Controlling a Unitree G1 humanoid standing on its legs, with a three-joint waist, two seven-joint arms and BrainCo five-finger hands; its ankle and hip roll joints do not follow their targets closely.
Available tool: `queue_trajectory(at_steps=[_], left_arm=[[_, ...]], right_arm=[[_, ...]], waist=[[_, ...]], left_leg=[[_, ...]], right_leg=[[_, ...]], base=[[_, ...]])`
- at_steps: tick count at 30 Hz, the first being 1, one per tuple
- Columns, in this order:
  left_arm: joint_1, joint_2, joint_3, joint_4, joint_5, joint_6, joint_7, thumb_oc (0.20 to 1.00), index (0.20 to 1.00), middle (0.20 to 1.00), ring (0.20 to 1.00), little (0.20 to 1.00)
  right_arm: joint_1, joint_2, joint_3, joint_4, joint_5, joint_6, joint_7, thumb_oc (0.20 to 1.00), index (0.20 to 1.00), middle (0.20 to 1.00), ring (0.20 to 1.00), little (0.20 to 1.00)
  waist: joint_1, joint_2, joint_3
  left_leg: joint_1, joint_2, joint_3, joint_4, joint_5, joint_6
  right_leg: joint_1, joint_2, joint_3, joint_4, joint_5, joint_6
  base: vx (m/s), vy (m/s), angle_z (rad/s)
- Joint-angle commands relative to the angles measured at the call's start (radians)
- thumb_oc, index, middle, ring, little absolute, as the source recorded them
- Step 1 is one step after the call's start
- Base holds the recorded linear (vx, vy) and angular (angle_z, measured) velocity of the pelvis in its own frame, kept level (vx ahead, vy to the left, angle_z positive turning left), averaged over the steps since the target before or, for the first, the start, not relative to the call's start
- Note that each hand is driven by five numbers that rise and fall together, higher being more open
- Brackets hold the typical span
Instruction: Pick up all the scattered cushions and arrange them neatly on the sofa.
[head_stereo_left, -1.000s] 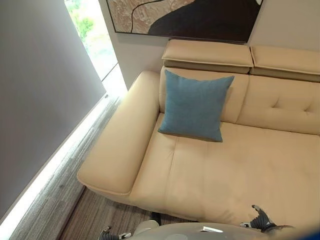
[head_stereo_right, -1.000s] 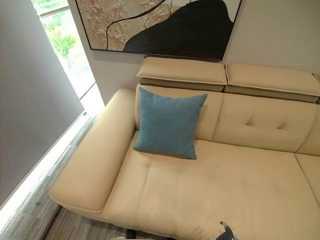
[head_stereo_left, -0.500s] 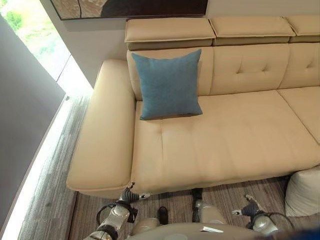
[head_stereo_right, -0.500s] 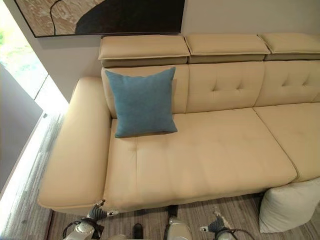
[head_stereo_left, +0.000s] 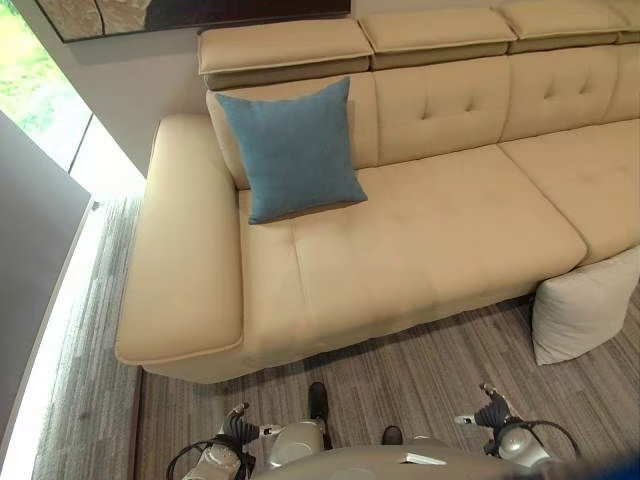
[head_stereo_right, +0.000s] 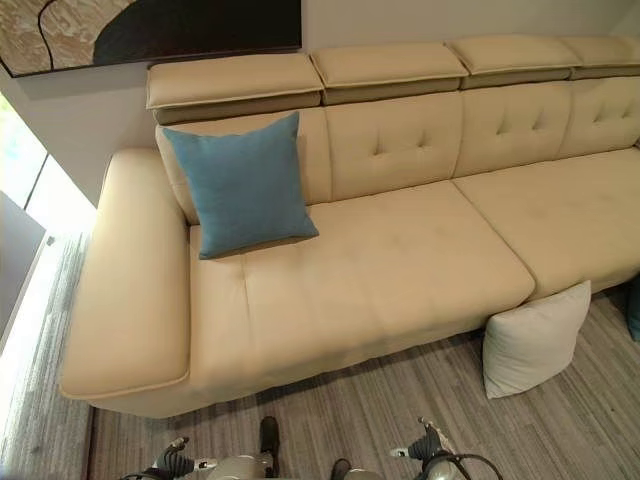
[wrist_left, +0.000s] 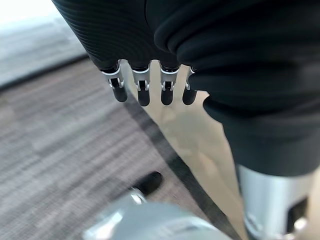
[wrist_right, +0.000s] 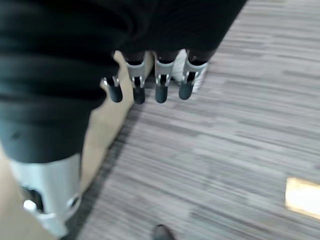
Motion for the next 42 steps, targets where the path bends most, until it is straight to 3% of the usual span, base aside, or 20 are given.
queue_trajectory(at_steps=[1, 4, 8, 16, 17, 19, 20, 22, 23, 24, 26, 30, 35, 37, 38, 42], left_arm=[[-0.063, -0.009, 0.003, -0.019, -0.004, -0.015, 0.012, 1.0, 1.0, 1.0, 1.0, 1.0], [-0.06, -0.036, -0.015, -0.016, -0.017, -0.014, 0.012, 1.0, 1.0, 1.0, 1.0, 1.0], [-0.071, -0.057, -0.039, -0.001, -0.003, -0.012, 0.003, 1.0, 1.0, 1.0, 1.0, 1.0], [-0.128, -0.03, -0.087, -0.029, 0.048, -0.007, 0.003, 1.0, 1.0, 1.0, 1.0, 1.0], [-0.141, -0.016, -0.086, -0.029, 0.045, -0.006, 0.007, 1.0, 1.0, 1.0, 1.0, 1.0], [-0.138, -0.007, -0.073, -0.025, 0.049, -0.001, 0.006, 1.0, 1.0, 1.0, 1.0, 1.0], [-0.125, 0.001, -0.055, -0.013, 0.057, 0.002, 0.008, 1.0, 1.0, 1.0, 1.0, 1.0], [-0.12, 0.005, -0.045, -0.005, 0.055, 0.005, 0.007, 1.0, 1.0, 1.0, 1.0, 1.0], [-0.116, 0.002, -0.04, 0.006, 0.055, 0.002, 0.007, 1.0, 1.0, 1.0, 1.0, 1.0], [-0.109, -0.002, -0.04, 0.007, 0.058, 0.0, 0.005, 1.0, 1.0, 1.0, 1.0, 1.0], [-0.1, -0.011, -0.035, 0.005, 0.057, -0.002, 0.011, 1.0, 1.0, 1.0, 1.0, 1.0], [-0.091, -0.035, -0.047, -0.013, 0.053, -0.006, 0.015, 1.0, 1.0, 1.0, 1.0, 1.0], [-0.093, -0.056, -0.067, -0.036, 0.033, -0.005, 0.02, 1.0, 1.0, 1.0, 1.0, 1.0], [-0.097, -0.059, -0.079, -0.033, 0.028, -0.003, 0.029, 1.0, 1.0, 1.0, 1.0, 1.0], [-0.103, -0.064, -0.087, -0.027, 0.025, 0.0, 0.035, 1.0, 1.0, 1.0, 1.0, 1.0], [-0.105, -0.069, -0.092, -0.018, 0.025, 0.004, 0.038, 1.0, 1.0, 1.0, 1.0, 1.0]], right_arm=[[-0.057, -0.038, 0.013, -0.004, 0.036, -0.002, -0.024, 1.0, 1.0, 1.0, 1.0, 1.0], [-0.057, -0.036, 0.015, 0.029, 0.037, 0.005, -0.027, 1.0, 1.0, 1.0, 1.0, 1.0], [-0.061, -0.041, 0.009, 0.021, 0.048, 0.008, -0.025, 1.0, 1.0, 1.0, 1.0, 1.0], [-0.089, -0.029, 0.031, -0.009, 0.031, 0.028, -0.026, 1.0, 1.0, 1.0, 1.0, 1.0], [-0.09, -0.023, 0.035, -0.012, 0.022, 0.032, -0.031, 1.0, 1.0, 1.0, 1.0, 1.0], [-0.085, -0.026, 0.034, -0.009, 0.013, 0.031, -0.031, 1.0, 1.0, 1.0, 1.0, 1.0], [-0.078, -0.026, 0.038, 0.0, 0.002, 0.034, -0.03, 1.0, 1.0, 1.0, 1.0, 1.0], [-0.074, -0.031, 0.031, 0.008, 0.004, 0.036, -0.028, 1.0, 1.0, 1.0, 1.0, 1.0], [-0.069, -0.033, 0.022, 0.016, 0.007, 0.038, -0.03, 1.0, 1.0, 1.0, 1.0, 1.0], [-0.063, -0.036, 0.015, 0.02, 0.011, 0.039, -0.029, 1.0, 1.0, 1.0, 1.0, 1.0], [-0.062, -0.037, 0.01, 0.021, 0.025, 0.038, -0.033, 1.0, 1.0, 1.0, 1.0, 1.0], [-0.054, -0.024, 0.021, -0.002, 0.021, 0.032, -0.042, 1.0, 1.0, 1.0, 1.0, 1.0], [-0.033, -0.009, 0.019, -0.029, 0.03, 0.024, -0.057, 1.0, 1.0, 1.0, 1.0, 1.0], [-0.032, -0.003, 0.015, -0.029, 0.044, 0.024, -0.064, 1.0, 1.0, 1.0, 1.0, 1.0], [-0.03, 0.002, 0.014, -0.029, 0.049, 0.021, -0.073, 1.0, 1.0, 1.0, 1.0, 1.0], [-0.03, 0.011, 0.019, -0.019, 0.047, 0.026, -0.082, 1.0, 1.0, 1.0, 1.0, 1.0]], waist=[[-0.018, -0.031, 0.056], [-0.003, -0.033, 0.067], [-0.008, -0.021, 0.059], [-0.04, -0.018, 0.081], [-0.02, -0.017, 0.1], [-0.002, -0.012, 0.103], [0.0, -0.013, 0.099], [-0.001, -0.015, 0.101], [0.01, -0.012, 0.099], [0.013, -0.016, 0.093], [0.015, -0.013, 0.084], [0.007, 0.001, 0.074], [-0.007, -0.002, 0.106], [0.004, -0.01, 0.116], [0.008, -0.022, 0.109], [0.026, -0.023, 0.1]], left_leg=[[0.022, -0.056, -0.066, 0.111, -0.174, 0.04], [0.02, -0.11, -0.22, 0.141, -0.208, 0.04], [0.041, -0.144, -0.293, 0.115, -0.23, 0.052], [0.06, -0.127, -0.174, 0.043, -0.216, 0.089], [0.065, -0.112, -0.136, 0.043, -0.221, 0.093], [0.052, -0.096, -0.082, 0.037, -0.21, 0.09], [0.068, -0.087, -0.049, 0.022, -0.2, 0.095], [0.079, -0.087, -0.023, 0.019, -0.196, 0.103], [0.08, -0.084, 0.019, 0.012, -0.197, 0.097], [0.082, -0.086, 0.032, 0.012, -0.196, 0.093], [0.085, -0.076, 0.053, 0.014, -0.195, 0.084], [0.092, -0.056, 0.053, 0.051, -0.206, 0.067], [0.052, -0.01, 0.037, 0.233, -0.245, 0.044], [0.008, -0.04, -0.03, 0.285, -0.234, 0.044], [-0.03, -0.085, -0.074, 0.262, -0.243, 0.052], [-0.092, -0.121, -0.097, 0.211, -0.192, 0.055]], right_leg=[[0.075, -0.063, 0.036, -0.172, 0.113, 0.142], [0.053, -0.062, 0.083, -0.171, 0.141, 0.141], [0.028, -0.06, 0.141, -0.168, 0.158, 0.152], [-0.101, -0.076, 0.215, -0.125, 0.22, 0.202], [-0.126, -0.088, 0.148, -0.093, 0.225, 0.197], [-0.112, -0.149, -0.063, -0.075, 0.206, 0.192], [-0.12, -0.153, -0.093, -0.028, 0.188, 0.18], [-0.106, -0.141, -0.072, -0.009, 0.177, 0.178], [-0.069, -0.153, -0.132, -0.031, 0.164, 0.181], [-0.045, -0.15, -0.147, -0.063, 0.162, 0.182], [-0.035, -0.138, -0.13, -0.101, 0.173, 0.183], [-0.005, -0.111, -0.116, -0.17, 0.184, 0.173], [0.039, -0.085, -0.1, -0.172, 0.146, 0.137], [0.043, -0.078, -0.082, -0.163, 0.138, 0.125], [0.051, -0.07, -0.07, -0.17, 0.131, 0.126], [0.082, -0.042, -0.038, -0.181, 0.111, 0.129]], base=[[-0.08, -0.006, -0.21], [-0.07, 0.015, -0.26], [-0.02, 0.104, -0.99], [-0.09, 0.161, -0.83], [-0.2, 0.091, -1.16], [-0.18, 0.069, -1.55], [-0.09, 0.049, -1.81], [-0.09, -0.003, -1.07], [-0.1, -0.067, -0.44], [-0.07, -0.107, -0.56], [0.02, -0.133, -0.91], [0.07, -0.142, -0.56], [0.06, -0.127, 0.04], [0.15, -0.103, -0.17], [0.17, -0.086, -0.44], [0.21, -0.041, -0.3]])
